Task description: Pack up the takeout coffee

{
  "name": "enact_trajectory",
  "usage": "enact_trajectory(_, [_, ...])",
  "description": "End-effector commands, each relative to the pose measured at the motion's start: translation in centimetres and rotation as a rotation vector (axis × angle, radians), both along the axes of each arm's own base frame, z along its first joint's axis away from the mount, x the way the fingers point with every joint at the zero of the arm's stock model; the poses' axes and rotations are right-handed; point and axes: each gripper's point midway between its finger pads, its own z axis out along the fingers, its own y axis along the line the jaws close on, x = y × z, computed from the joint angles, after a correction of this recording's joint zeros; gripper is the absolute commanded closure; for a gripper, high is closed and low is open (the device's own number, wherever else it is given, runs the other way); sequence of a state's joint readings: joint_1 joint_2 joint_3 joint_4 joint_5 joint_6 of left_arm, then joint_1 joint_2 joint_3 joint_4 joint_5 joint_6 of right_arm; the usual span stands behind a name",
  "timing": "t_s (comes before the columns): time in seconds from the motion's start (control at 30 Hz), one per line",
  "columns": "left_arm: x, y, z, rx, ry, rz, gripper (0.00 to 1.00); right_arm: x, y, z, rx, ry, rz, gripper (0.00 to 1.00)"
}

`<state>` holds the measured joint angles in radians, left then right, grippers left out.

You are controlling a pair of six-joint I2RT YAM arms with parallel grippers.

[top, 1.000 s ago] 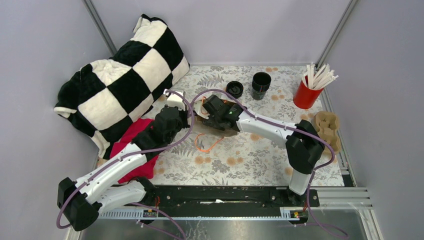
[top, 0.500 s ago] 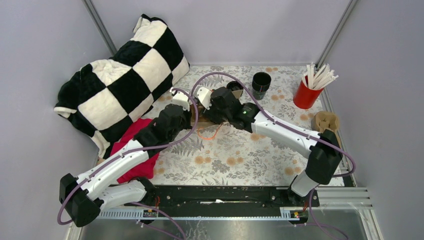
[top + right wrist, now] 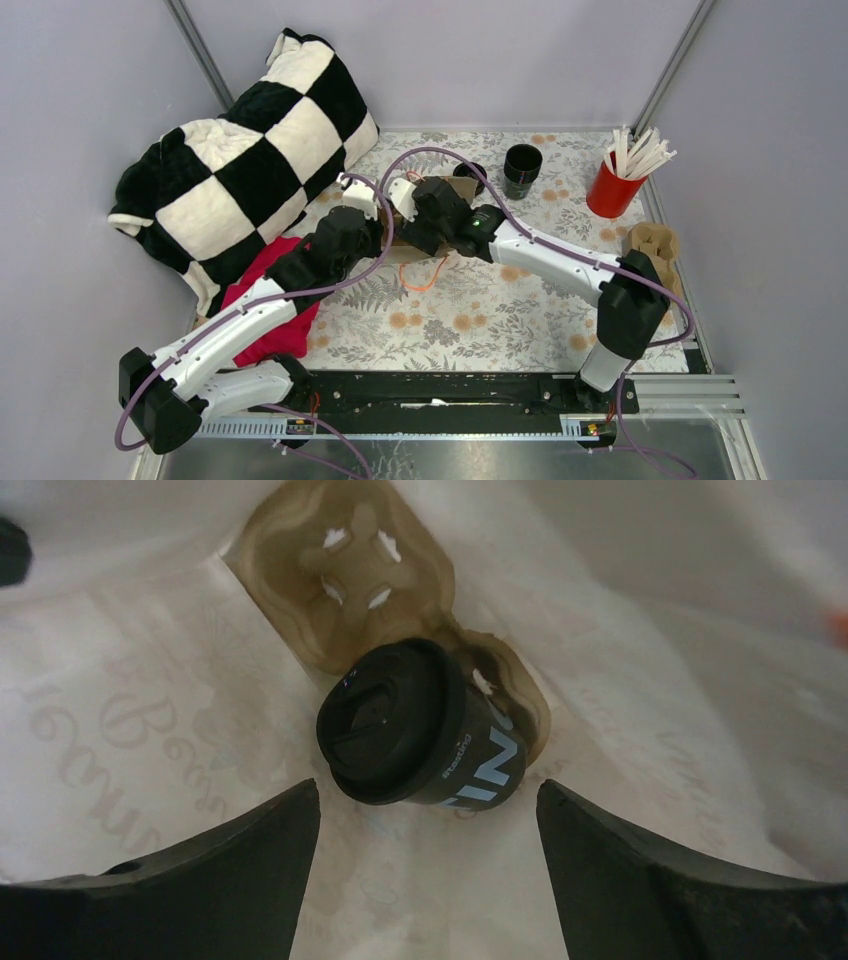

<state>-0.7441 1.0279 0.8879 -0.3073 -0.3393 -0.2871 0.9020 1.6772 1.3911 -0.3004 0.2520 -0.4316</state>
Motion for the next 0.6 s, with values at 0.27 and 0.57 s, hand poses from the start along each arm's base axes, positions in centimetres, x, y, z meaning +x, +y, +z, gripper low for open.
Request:
enact_trajectory(0.27, [-0.4, -0.8, 1.2, -0.046, -0.039, -0.054, 1.0, 2.4, 0.0, -3.3, -0.156, 0.022, -0.026, 0.07])
enact_trajectory(0.57, [-0.7, -1.3, 1.1, -0.051, -0.032, -0.082, 1.0, 4.3, 1.3, -3.6, -0.008, 0.04, -0.241, 0.15])
